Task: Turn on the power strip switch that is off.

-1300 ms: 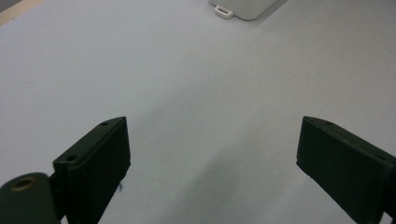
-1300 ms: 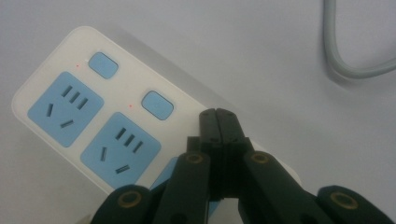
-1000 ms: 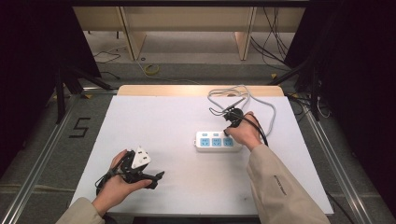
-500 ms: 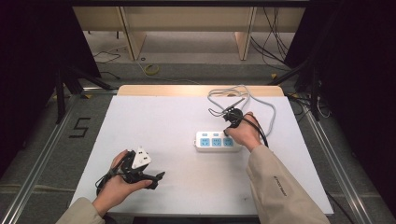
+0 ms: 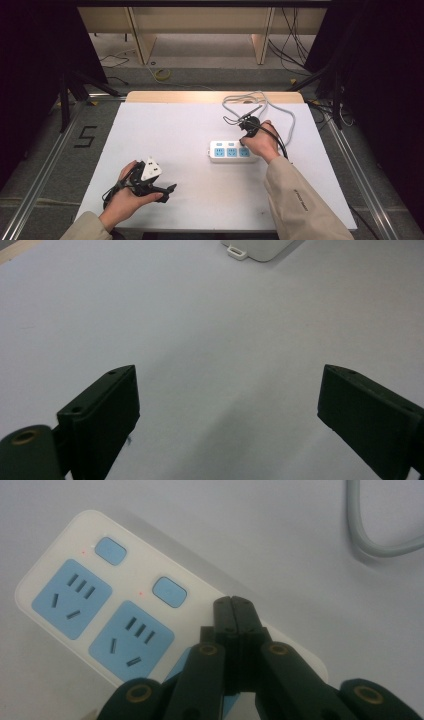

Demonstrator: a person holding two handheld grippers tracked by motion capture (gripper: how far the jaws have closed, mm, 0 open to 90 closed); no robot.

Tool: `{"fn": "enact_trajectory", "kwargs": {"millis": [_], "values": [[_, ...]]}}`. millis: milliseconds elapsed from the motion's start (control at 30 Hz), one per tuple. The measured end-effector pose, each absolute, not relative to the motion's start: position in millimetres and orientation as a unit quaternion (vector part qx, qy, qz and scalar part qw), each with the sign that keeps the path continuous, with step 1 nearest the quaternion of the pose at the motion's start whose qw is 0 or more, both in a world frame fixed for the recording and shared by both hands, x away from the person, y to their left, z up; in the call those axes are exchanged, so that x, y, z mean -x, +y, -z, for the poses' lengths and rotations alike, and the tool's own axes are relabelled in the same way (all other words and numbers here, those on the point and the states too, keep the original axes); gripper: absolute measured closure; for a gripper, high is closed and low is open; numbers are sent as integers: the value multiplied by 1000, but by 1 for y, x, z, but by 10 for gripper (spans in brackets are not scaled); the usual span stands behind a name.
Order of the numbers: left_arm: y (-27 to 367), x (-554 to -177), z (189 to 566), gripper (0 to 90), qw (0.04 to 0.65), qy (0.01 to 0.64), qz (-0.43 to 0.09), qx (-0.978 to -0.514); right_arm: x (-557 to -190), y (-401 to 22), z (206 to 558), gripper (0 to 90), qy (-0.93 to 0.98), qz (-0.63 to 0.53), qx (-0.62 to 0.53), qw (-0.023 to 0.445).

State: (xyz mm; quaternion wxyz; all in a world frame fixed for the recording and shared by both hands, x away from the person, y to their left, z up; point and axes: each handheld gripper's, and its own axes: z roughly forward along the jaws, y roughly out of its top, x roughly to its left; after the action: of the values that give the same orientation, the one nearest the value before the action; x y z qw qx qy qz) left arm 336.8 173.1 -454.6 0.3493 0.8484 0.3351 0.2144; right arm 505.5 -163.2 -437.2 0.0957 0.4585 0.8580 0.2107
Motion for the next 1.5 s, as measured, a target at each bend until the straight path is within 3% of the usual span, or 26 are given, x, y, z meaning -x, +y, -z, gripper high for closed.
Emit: {"fn": "enact_trajectory", "kwargs": {"millis": [667, 1500], "values": [[173, -337, 455, 95, 350, 337, -213, -848, -505, -169, 436, 900, 850, -232, -460, 107], [174, -338, 455, 97, 349, 341, -212, -847, -492, -178, 428, 771, 851, -263, -439, 116]]}}
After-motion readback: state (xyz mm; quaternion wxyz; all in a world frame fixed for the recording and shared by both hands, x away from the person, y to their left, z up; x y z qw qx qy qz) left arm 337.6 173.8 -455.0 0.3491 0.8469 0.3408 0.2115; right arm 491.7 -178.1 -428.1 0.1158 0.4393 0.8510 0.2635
